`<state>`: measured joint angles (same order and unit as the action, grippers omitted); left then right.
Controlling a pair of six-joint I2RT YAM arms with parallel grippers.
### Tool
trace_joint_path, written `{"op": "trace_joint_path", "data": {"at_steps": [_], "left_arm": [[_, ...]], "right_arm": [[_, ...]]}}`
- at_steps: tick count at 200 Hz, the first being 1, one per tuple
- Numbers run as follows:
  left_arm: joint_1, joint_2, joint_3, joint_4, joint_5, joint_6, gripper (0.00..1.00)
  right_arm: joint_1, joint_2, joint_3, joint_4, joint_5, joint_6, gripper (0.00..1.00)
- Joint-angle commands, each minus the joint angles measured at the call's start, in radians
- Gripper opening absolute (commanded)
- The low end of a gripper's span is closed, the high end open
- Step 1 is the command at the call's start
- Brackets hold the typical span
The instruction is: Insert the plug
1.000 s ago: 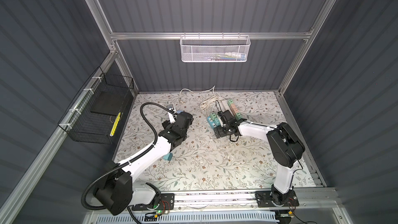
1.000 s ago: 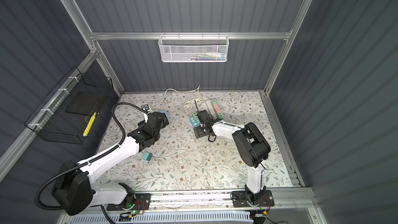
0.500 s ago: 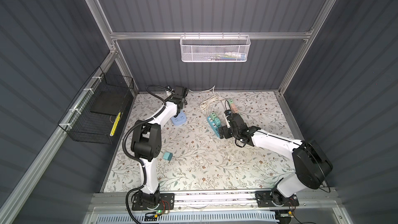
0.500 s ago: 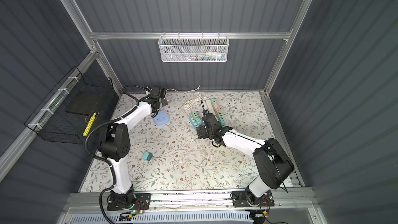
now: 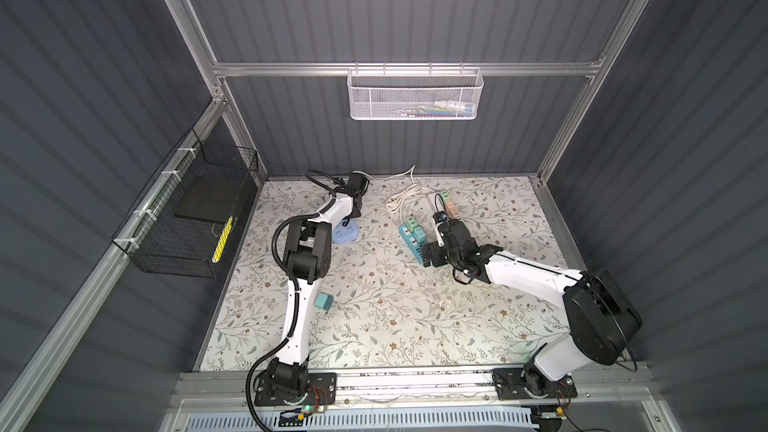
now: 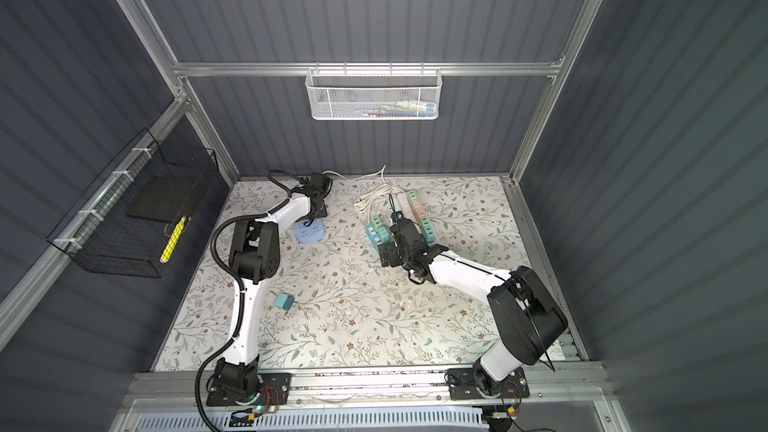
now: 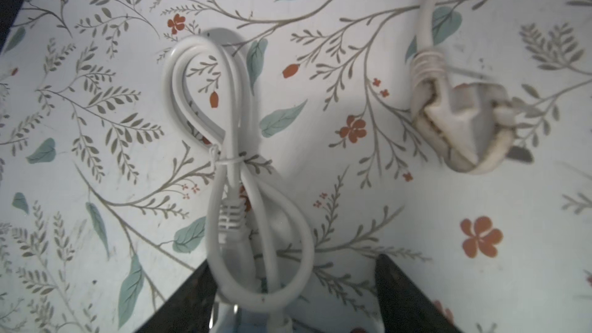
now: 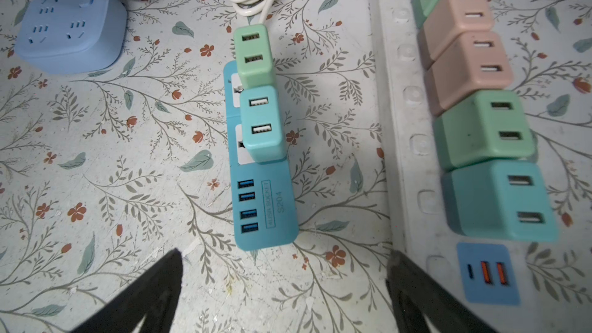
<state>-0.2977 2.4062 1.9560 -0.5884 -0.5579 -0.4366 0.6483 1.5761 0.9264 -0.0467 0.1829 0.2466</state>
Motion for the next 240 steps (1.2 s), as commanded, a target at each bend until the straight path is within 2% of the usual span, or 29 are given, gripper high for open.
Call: {"op": "trace_joint_path", "data": {"at_steps": [1,31,65,100,125,139,172,189,208,221,240], "left_arm": [[-0.001,-0.041,-0.089,-0.013,0.036,0.053,0.67],[-0.045,-0.134,-0.249,0.038,0.019,0.072,0.62],[-0.178,-0.24,-0.418,0.091,-0.054,0.113,0.6],[-0.325,-0.356,-0.645,0.226,-0.007,0.152,0.58],[-0.424,-0.42,-0.756,0.312,0.026,0.225,0.58],[-0.451,-0.462,-0.807,0.342,0.038,0.26,0.59],[-0.454,-0.605,-0.868,0.343,0.086,0.285,0.72],[-0.454,-0.685,-0.871,0.295,0.106,0.262,0.77],[-0.452,-0.748,-0.9,0.248,0.127,0.219,0.78],[-0.453,-0.779,-0.933,0.207,0.095,0.143,0.75],[-0.453,-0.815,-0.995,0.146,0.037,-0.039,0.74]], "right_arm": [[0.003,0.017,0.0,0.008,-0.006,0.01,0.99],[0.005,0.019,0.002,0.007,-0.002,0.011,0.99],[0.005,0.019,0.001,0.004,0.005,0.01,0.99],[0.003,0.003,-0.003,-0.002,0.045,0.007,0.99],[0.001,-0.013,-0.008,-0.005,0.069,0.014,0.99],[0.002,-0.019,-0.01,-0.006,0.077,0.016,0.99],[0.001,-0.038,-0.014,-0.009,0.08,0.021,0.99],[0.001,-0.05,-0.018,-0.009,0.085,0.019,0.99],[0.001,-0.053,-0.02,-0.005,0.081,0.02,0.99],[0.002,-0.049,-0.019,-0.006,0.08,0.019,0.99],[0.001,-0.043,-0.016,-0.008,0.071,0.021,0.99]]}}
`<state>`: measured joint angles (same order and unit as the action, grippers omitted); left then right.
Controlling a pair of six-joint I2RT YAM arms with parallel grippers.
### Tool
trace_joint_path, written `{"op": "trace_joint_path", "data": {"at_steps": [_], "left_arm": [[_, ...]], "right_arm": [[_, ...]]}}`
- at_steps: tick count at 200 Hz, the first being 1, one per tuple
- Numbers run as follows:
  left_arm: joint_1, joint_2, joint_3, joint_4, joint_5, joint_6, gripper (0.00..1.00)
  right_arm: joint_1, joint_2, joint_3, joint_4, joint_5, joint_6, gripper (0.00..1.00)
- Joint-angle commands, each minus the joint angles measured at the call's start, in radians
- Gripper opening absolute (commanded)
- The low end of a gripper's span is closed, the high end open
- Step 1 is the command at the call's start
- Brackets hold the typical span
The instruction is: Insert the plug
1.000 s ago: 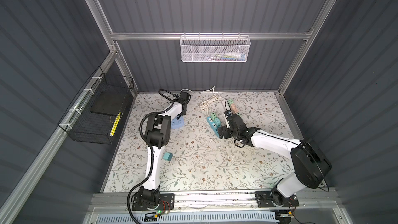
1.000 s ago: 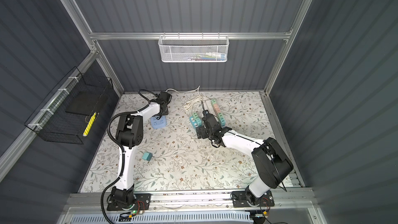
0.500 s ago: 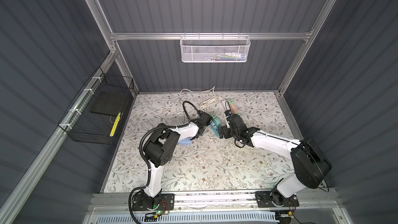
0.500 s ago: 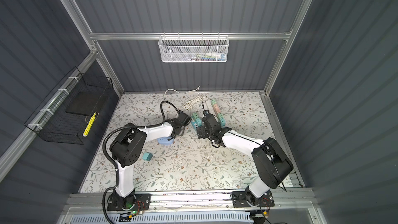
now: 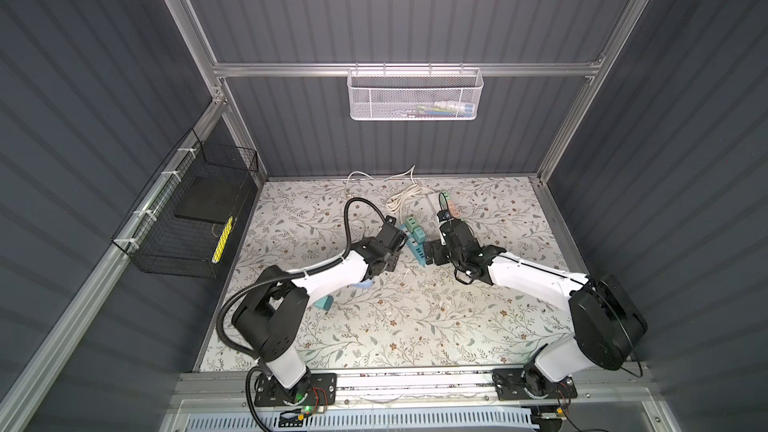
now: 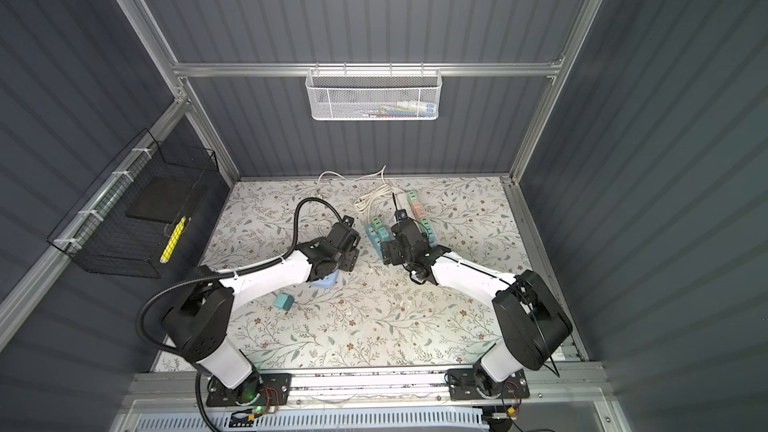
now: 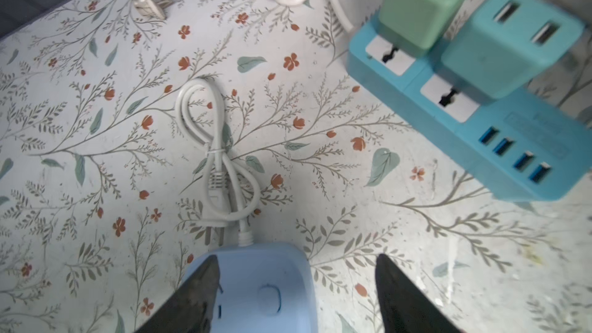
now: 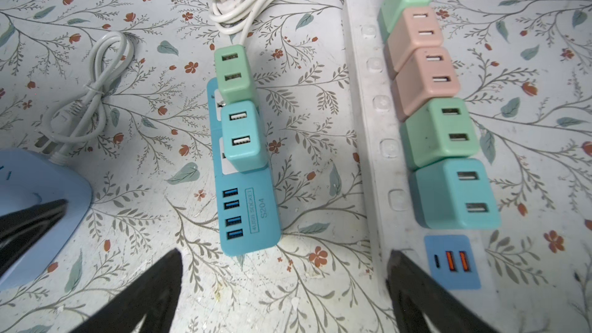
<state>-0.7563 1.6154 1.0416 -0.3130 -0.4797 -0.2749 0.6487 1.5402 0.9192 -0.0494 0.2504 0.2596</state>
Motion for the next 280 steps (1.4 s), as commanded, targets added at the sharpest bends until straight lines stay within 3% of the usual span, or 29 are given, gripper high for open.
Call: {"op": "trace_joint_path", "data": {"at_steps": [1,19,45,90,109,153,200,224,280], "left_arm": [[0.005,-0.026,-0.082,-0.13,-0.039,-0.208,0.73],[0.006,-0.043,-0.148,-0.143,-0.028,-0.312,0.72],[0.002,-0.048,-0.21,-0.12,0.006,-0.317,0.7],[0.005,-0.001,-0.205,-0.182,-0.176,-0.335,0.78],[0.03,-0.001,-0.19,-0.197,-0.191,-0.356,0.81],[0.22,-0.052,-0.143,-0.18,-0.079,-0.323,0.8],[0.247,-0.049,0.037,-0.146,-0.022,-0.154,0.82],[0.274,0.059,0.146,-0.115,0.038,-0.084,0.84],[0.353,0.318,0.297,-0.052,0.205,-0.03,0.75]], "right_arm": [[0.001,-0.007,-0.009,-0.006,0.004,0.008,0.99],[0.001,-0.004,-0.009,-0.005,-0.002,0.009,0.99],[0.001,-0.004,-0.008,-0.004,-0.002,0.01,0.99],[0.002,-0.004,-0.009,0.0,-0.016,0.013,0.99],[0.001,-0.001,-0.008,0.0,-0.017,0.012,0.99],[0.001,-0.001,-0.007,-0.003,-0.023,0.011,0.99],[0.001,-0.004,-0.008,-0.003,-0.016,0.007,0.99],[0.0,0.0,-0.005,-0.007,-0.014,0.006,0.99],[0.001,-0.006,-0.005,-0.013,0.002,0.0,0.99]]}}
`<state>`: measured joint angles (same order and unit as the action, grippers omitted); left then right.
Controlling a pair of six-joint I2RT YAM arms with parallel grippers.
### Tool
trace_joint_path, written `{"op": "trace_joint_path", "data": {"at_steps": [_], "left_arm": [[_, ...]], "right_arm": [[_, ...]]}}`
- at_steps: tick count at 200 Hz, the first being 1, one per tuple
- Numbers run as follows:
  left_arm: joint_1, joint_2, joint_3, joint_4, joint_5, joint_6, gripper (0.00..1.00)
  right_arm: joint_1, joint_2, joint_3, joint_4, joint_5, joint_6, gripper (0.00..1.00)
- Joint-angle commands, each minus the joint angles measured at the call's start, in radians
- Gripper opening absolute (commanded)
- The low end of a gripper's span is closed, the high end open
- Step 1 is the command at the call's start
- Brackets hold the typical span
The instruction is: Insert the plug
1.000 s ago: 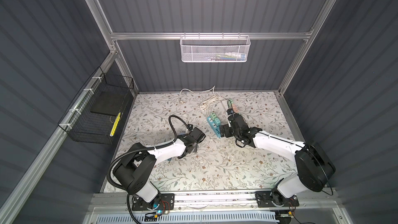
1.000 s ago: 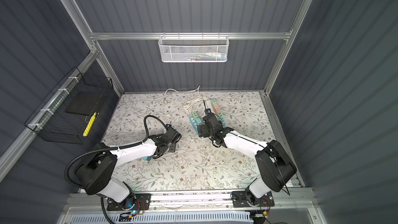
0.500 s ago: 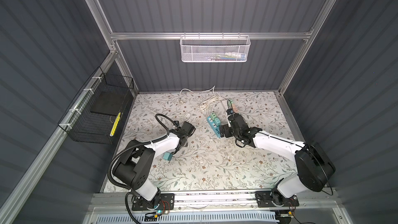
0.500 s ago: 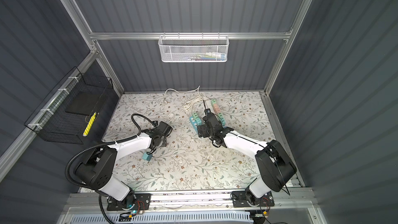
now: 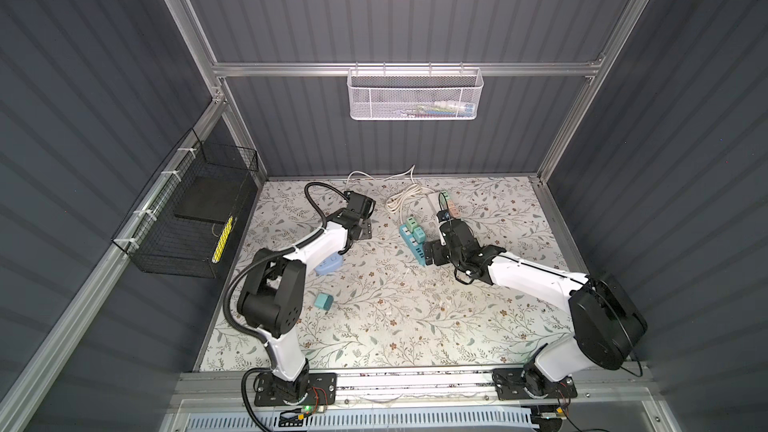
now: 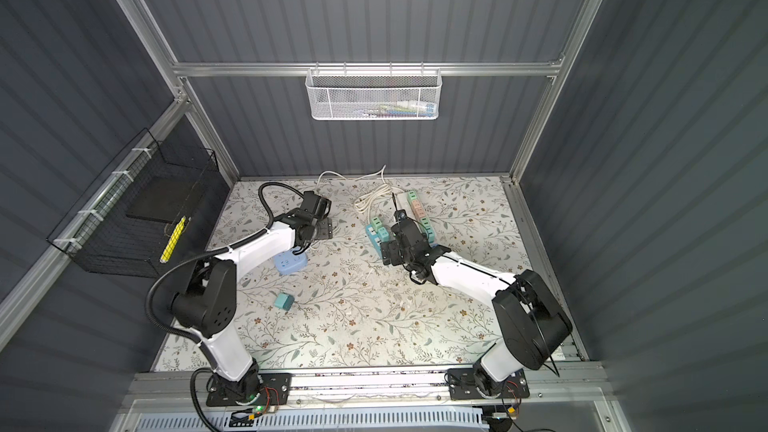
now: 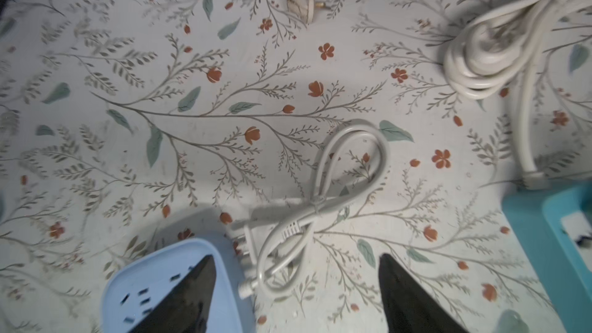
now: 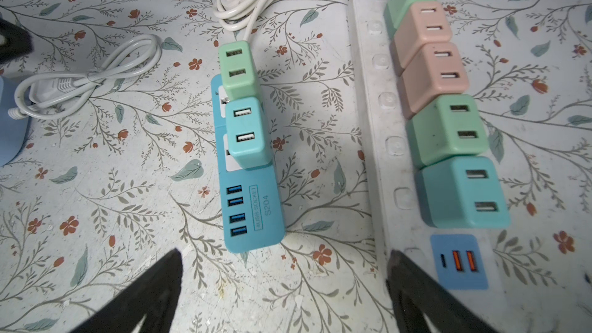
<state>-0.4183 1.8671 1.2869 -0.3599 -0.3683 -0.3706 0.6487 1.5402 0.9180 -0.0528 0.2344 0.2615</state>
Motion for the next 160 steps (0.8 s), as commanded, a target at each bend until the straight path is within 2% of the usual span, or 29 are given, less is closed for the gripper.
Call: {"op": "trace_joint_path", "data": {"at_steps": [1,47,71,91,160], "left_arm": [[0.015,0.07,0.054,-0.006,0.094,0.066,0.75],[0.019,0.128,0.048,-0.018,0.115,0.018,0.71],[0.014,0.111,-0.016,0.047,0.213,-0.039,0.65],[-0.008,0.106,-0.05,0.091,0.243,-0.103,0.64],[-0.133,0.163,0.031,0.146,0.177,-0.248,0.63]], "right_arm": [[0.001,-0.006,-0.005,-0.01,0.017,-0.002,0.99],[0.001,0.005,-0.001,-0.011,0.019,-0.004,0.99],[0.002,0.013,0.002,-0.013,0.018,-0.004,0.99],[0.002,0.02,0.007,-0.014,0.017,-0.002,0.99],[0.001,0.018,0.007,-0.018,0.024,-0.005,0.99]]}}
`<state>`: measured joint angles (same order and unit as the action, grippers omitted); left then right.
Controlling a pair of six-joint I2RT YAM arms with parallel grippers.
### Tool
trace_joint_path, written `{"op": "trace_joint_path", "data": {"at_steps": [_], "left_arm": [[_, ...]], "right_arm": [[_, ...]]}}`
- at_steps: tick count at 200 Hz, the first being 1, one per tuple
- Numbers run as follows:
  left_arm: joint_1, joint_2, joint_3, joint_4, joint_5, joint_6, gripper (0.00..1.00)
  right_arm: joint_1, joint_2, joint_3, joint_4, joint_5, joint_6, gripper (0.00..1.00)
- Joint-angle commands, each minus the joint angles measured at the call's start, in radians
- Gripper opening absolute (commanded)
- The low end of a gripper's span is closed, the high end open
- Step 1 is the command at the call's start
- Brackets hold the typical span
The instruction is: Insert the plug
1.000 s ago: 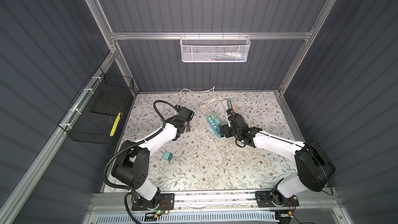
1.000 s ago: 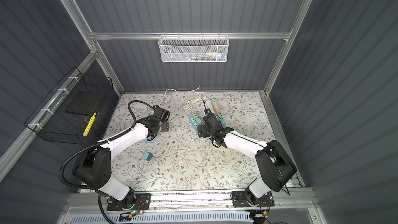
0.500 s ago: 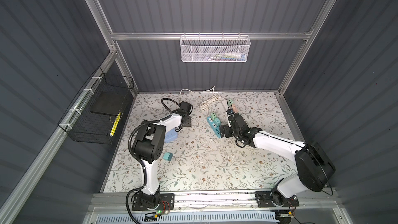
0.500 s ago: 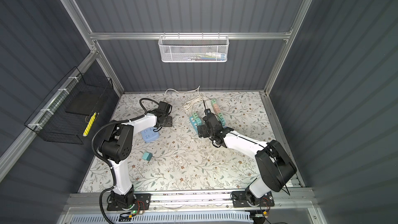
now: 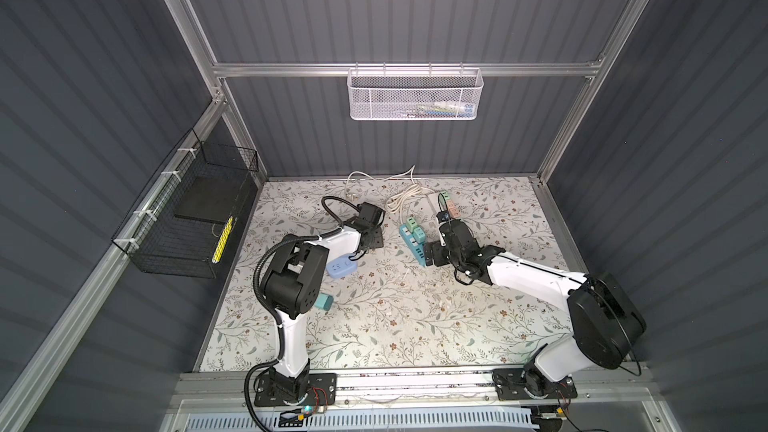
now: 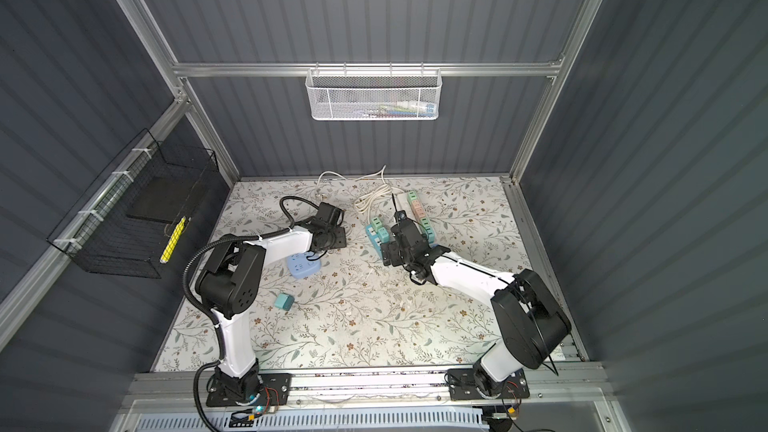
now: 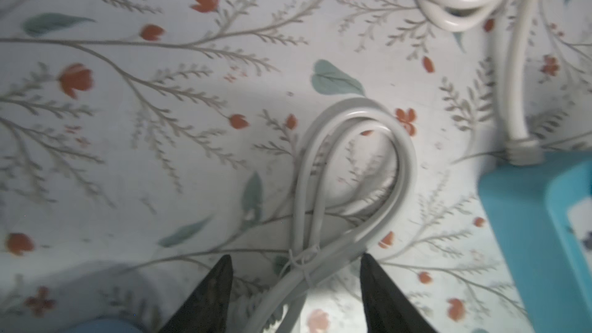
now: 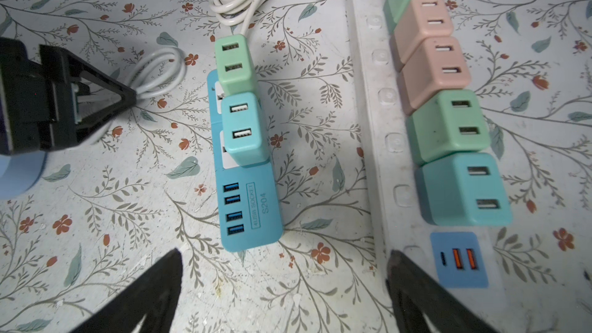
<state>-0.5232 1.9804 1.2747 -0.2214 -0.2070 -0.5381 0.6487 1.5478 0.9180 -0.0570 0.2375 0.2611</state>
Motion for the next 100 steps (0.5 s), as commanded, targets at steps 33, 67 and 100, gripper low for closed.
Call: {"op": "trace_joint_path", "data": {"at_steps": [33,67,100], "left_arm": [[-0.037,0.062,0.076,0.027,0.018,-0.093,0.63],[-0.037,-0.047,0.062,-0.017,-0.032,-0.052,0.73],[-0.031,-0.282,-0.023,-0.14,-0.154,-0.085,0.86]], "right_arm": [[0.001,0.006,0.005,-0.015,0.022,-0.006,0.99],[0.0,-0.014,-0.001,-0.014,0.017,-0.01,0.99],[0.001,-0.025,-0.006,-0.009,0.011,-0.006,0.99]]}}
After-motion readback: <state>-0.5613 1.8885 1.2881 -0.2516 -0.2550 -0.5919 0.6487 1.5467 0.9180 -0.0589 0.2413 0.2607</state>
